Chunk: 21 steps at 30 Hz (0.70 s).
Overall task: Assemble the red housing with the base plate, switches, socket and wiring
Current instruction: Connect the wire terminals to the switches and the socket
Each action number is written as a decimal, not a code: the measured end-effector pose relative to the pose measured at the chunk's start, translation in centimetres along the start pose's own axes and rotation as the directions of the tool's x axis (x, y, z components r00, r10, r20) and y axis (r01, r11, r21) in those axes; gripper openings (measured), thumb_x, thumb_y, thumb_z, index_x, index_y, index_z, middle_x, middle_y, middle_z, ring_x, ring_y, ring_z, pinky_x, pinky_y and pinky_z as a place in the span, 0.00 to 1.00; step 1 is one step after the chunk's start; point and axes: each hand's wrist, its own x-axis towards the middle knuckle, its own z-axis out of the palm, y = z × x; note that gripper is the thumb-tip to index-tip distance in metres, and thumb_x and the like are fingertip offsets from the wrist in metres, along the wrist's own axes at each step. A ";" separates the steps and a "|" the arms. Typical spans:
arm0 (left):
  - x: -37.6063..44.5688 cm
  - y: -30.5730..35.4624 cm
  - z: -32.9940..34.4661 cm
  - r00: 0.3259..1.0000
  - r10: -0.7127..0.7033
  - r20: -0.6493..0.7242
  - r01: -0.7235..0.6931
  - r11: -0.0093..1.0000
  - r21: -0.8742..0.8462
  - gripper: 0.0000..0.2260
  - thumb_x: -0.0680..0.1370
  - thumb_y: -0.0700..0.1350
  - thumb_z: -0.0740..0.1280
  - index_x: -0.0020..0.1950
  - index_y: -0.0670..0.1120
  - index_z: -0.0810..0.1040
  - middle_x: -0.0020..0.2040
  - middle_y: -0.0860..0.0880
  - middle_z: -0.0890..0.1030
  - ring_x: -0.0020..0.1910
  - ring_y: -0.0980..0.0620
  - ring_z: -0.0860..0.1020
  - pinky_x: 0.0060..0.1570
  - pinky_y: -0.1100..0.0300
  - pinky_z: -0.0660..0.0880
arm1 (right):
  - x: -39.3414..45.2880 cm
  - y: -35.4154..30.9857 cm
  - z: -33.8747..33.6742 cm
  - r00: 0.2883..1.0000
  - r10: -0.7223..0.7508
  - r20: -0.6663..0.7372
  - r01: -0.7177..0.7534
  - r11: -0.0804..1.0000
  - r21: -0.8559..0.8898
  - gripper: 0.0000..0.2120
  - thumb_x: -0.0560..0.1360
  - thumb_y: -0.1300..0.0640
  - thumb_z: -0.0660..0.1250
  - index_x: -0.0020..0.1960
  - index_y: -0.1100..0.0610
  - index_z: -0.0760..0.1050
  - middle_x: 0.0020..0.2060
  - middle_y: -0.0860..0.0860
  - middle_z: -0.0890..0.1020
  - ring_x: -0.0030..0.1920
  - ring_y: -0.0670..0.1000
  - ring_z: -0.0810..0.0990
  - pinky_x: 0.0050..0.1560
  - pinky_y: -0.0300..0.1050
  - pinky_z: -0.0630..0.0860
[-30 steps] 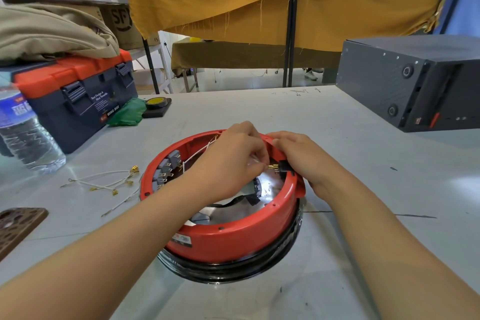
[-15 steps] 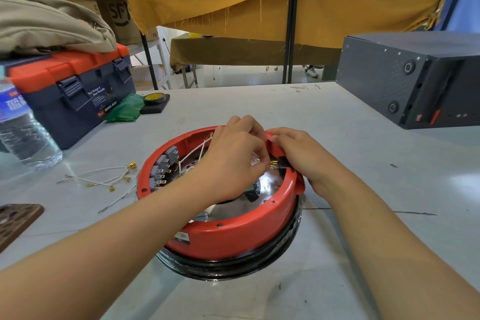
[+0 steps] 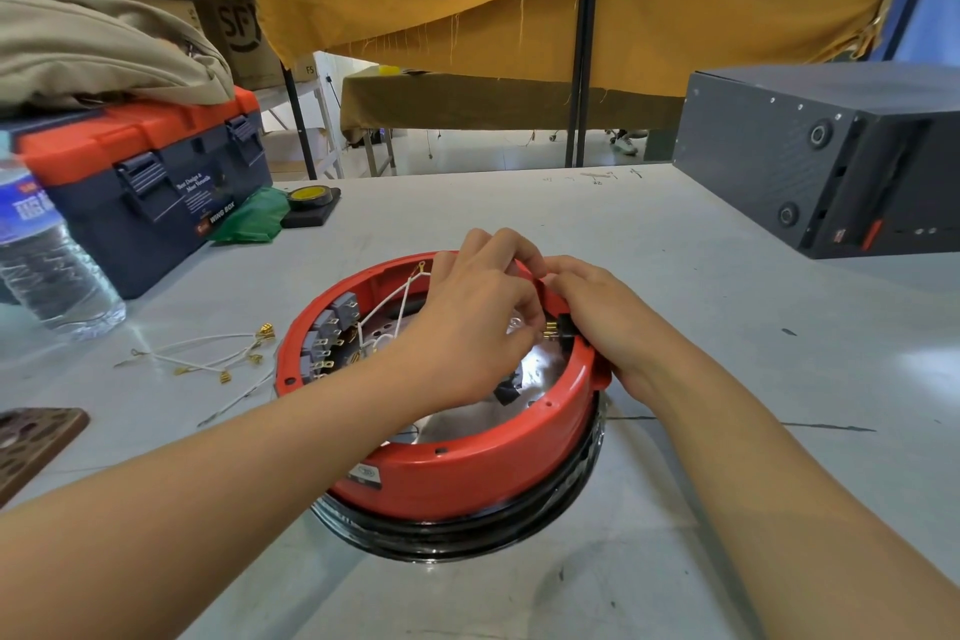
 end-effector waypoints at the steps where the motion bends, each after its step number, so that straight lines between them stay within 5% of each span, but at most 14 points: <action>1: 0.0 0.0 0.0 1.000 0.000 0.001 0.000 1.000 -0.004 0.04 0.74 0.44 0.69 0.40 0.49 0.81 0.59 0.55 0.70 0.56 0.56 0.63 0.45 0.63 0.52 | 0.0 0.0 0.0 1.000 0.002 0.006 -0.002 1.000 0.001 0.15 0.78 0.60 0.54 0.49 0.48 0.78 0.42 0.48 0.82 0.46 0.49 0.80 0.53 0.48 0.75; 4: 0.0 0.0 0.1 1.000 0.005 0.002 -0.005 1.000 -0.007 0.04 0.74 0.43 0.68 0.40 0.49 0.81 0.60 0.56 0.70 0.56 0.57 0.62 0.46 0.63 0.52 | -0.1 0.0 0.0 1.000 0.004 0.013 -0.004 1.000 0.006 0.14 0.77 0.60 0.54 0.49 0.48 0.77 0.37 0.45 0.80 0.39 0.44 0.78 0.40 0.40 0.72; 9: 0.0 0.2 0.2 1.000 -0.006 0.000 0.006 1.000 -0.024 0.05 0.74 0.42 0.67 0.40 0.48 0.81 0.60 0.56 0.70 0.56 0.58 0.62 0.47 0.63 0.52 | -0.1 0.1 0.0 1.000 -0.005 0.019 0.005 1.000 -0.003 0.14 0.77 0.61 0.54 0.47 0.48 0.77 0.29 0.40 0.79 0.31 0.38 0.76 0.33 0.34 0.69; 21: 0.0 0.2 0.1 0.999 -0.040 0.030 0.041 0.997 -0.059 0.05 0.74 0.42 0.69 0.39 0.50 0.80 0.62 0.58 0.68 0.61 0.57 0.62 0.48 0.64 0.51 | 0.0 0.1 0.0 1.000 -0.001 0.006 0.001 1.000 0.017 0.15 0.77 0.60 0.54 0.48 0.46 0.77 0.35 0.44 0.80 0.33 0.40 0.77 0.36 0.36 0.70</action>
